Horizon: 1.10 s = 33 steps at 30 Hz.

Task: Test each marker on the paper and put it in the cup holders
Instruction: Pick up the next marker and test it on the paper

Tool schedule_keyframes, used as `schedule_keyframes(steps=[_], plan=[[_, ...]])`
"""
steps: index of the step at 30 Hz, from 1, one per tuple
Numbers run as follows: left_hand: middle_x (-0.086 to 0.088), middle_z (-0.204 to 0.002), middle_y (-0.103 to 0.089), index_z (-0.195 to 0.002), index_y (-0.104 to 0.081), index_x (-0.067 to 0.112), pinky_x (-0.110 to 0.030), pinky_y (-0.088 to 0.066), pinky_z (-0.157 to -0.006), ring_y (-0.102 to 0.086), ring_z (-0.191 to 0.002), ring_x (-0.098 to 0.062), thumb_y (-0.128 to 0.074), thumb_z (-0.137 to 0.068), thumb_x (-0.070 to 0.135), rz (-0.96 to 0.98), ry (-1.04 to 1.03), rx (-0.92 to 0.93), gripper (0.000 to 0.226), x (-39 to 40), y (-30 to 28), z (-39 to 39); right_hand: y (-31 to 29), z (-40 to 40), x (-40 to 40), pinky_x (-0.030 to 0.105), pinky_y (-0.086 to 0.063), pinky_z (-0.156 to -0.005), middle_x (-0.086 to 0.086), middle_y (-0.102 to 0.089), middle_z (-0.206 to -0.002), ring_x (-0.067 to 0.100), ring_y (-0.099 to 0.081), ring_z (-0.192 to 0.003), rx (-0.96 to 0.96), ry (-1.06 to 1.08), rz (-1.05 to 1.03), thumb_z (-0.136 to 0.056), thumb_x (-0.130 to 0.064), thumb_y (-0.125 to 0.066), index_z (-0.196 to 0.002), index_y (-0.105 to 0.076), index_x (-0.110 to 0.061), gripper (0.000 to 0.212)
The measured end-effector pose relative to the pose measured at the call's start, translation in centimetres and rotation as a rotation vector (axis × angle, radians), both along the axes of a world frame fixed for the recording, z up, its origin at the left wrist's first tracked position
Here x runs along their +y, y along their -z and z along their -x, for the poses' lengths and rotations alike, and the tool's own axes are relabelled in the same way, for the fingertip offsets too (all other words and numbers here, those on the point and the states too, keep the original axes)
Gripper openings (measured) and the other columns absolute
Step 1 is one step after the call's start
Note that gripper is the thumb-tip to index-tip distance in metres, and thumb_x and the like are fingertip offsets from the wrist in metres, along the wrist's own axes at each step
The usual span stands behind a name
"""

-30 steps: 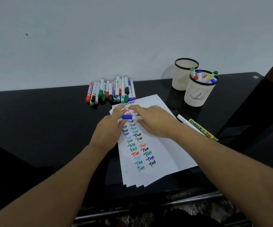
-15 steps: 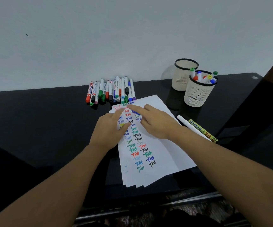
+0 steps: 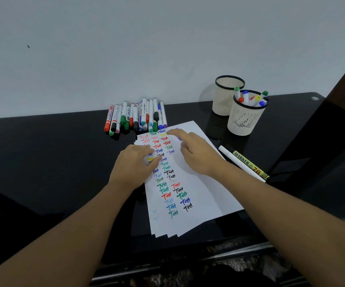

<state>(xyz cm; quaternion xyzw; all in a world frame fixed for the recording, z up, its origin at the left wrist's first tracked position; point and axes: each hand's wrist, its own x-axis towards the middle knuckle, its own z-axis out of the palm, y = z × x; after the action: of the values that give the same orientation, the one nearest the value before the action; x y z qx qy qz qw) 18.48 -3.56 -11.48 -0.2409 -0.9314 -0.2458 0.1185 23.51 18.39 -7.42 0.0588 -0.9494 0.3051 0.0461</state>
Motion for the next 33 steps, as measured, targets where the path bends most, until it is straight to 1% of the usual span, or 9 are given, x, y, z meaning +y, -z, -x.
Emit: schedule_keyframes(steps=[4,8,11,14,17,22,25,27,33], plan=[[0.003,-0.131,-0.067,-0.124,-0.072,0.019,-0.04,-0.048,-0.102,-0.054,-0.124,-0.016,-0.066,-0.092,0.052,0.006,-0.009,-0.007,0.047,0.0,0.1,0.1,-1.5,0.1,0.6,0.021,-0.051,-0.082,0.003,-0.061,-0.119,0.017,-0.067,-0.104,-0.035,0.091,0.191,-0.107,-0.01,-0.034,-0.133,-0.064,-0.029,0.043],[0.004,-0.129,-0.068,-0.124,-0.071,0.019,-0.038,-0.048,-0.101,-0.054,-0.124,-0.015,-0.066,-0.091,0.053,-0.002,-0.012,-0.012,0.047,0.0,0.2,0.2,-3.1,0.3,2.6,0.033,-0.055,-0.093,-0.002,-0.065,-0.126,0.015,-0.065,-0.113,-0.017,0.139,0.467,-0.1,-0.009,-0.05,-0.141,-0.055,-0.032,0.047],[0.003,-0.13,-0.067,-0.124,-0.072,0.019,-0.039,-0.048,-0.102,-0.054,-0.124,-0.016,-0.067,-0.091,0.052,-0.001,-0.01,-0.014,0.047,0.1,0.2,0.2,-4.4,0.1,4.4,0.035,-0.058,-0.085,0.001,-0.067,-0.101,0.013,-0.067,-0.09,0.085,0.163,0.416,-0.09,-0.004,-0.068,-0.131,-0.051,-0.027,0.05],[0.002,-0.128,-0.068,-0.123,-0.072,0.017,-0.041,-0.049,-0.101,-0.055,-0.123,-0.017,-0.069,-0.09,0.049,-0.017,-0.005,-0.004,0.046,0.0,0.3,0.2,-5.0,-0.1,5.6,0.038,-0.056,-0.07,0.003,-0.062,-0.086,0.014,-0.059,-0.071,0.204,0.262,0.234,-0.087,-0.019,-0.081,-0.115,-0.05,-0.025,0.043],[0.001,-0.127,-0.069,-0.122,-0.073,0.017,-0.041,-0.05,-0.101,-0.056,-0.122,-0.018,-0.07,-0.09,0.048,-0.02,-0.005,0.001,0.045,0.0,0.4,0.2,-5.4,-0.6,6.2,0.044,-0.055,-0.067,0.002,-0.063,-0.076,0.022,-0.062,-0.071,0.277,0.267,0.083,-0.1,-0.041,-0.064,-0.106,-0.053,-0.023,0.022],[0.0,-0.127,-0.069,-0.122,-0.072,0.015,-0.043,-0.05,-0.1,-0.056,-0.122,-0.019,-0.071,-0.09,0.046,-0.024,0.0,-0.019,0.045,-0.1,0.5,0.4,-7.3,-0.5,7.4,0.039,-0.04,-0.053,0.008,-0.053,-0.061,0.021,-0.052,-0.056,0.364,0.41,0.039,-0.107,-0.053,-0.039,-0.086,-0.058,-0.007,0.054],[-0.001,-0.127,-0.069,-0.121,-0.073,0.015,-0.042,-0.05,-0.099,-0.056,-0.121,-0.019,-0.072,-0.089,0.044,-0.04,0.0,-0.014,0.043,0.0,0.6,0.3,-8.6,0.1,9.2,0.041,-0.051,-0.063,0.009,-0.066,-0.077,0.024,-0.064,-0.071,0.429,0.521,0.155,-0.106,-0.042,-0.046,-0.116,-0.051,-0.01,0.034],[-0.001,-0.126,-0.069,-0.121,-0.072,0.014,-0.042,-0.05,-0.099,-0.056,-0.121,-0.019,-0.072,-0.089,0.044,-0.04,0.001,-0.012,0.044,0.0,0.6,0.4,-9.8,0.3,10.6,0.044,-0.055,-0.07,0.004,-0.067,-0.084,0.026,-0.066,-0.08,0.447,0.589,0.158,-0.104,-0.041,-0.052,-0.127,-0.042,-0.014,0.037],[-0.001,-0.126,-0.069,-0.119,-0.074,0.014,-0.043,-0.049,-0.1,-0.056,-0.12,-0.019,-0.074,-0.088,0.044,-0.055,0.007,-0.008,0.042,-0.1,0.9,0.6,-10.9,0.9,14.1,0.047,-0.058,-0.084,-0.011,-0.061,-0.081,0.018,-0.066,-0.084,0.334,0.711,0.206,-0.101,-0.041,-0.062,-0.112,-0.051,-0.024,0.023]])
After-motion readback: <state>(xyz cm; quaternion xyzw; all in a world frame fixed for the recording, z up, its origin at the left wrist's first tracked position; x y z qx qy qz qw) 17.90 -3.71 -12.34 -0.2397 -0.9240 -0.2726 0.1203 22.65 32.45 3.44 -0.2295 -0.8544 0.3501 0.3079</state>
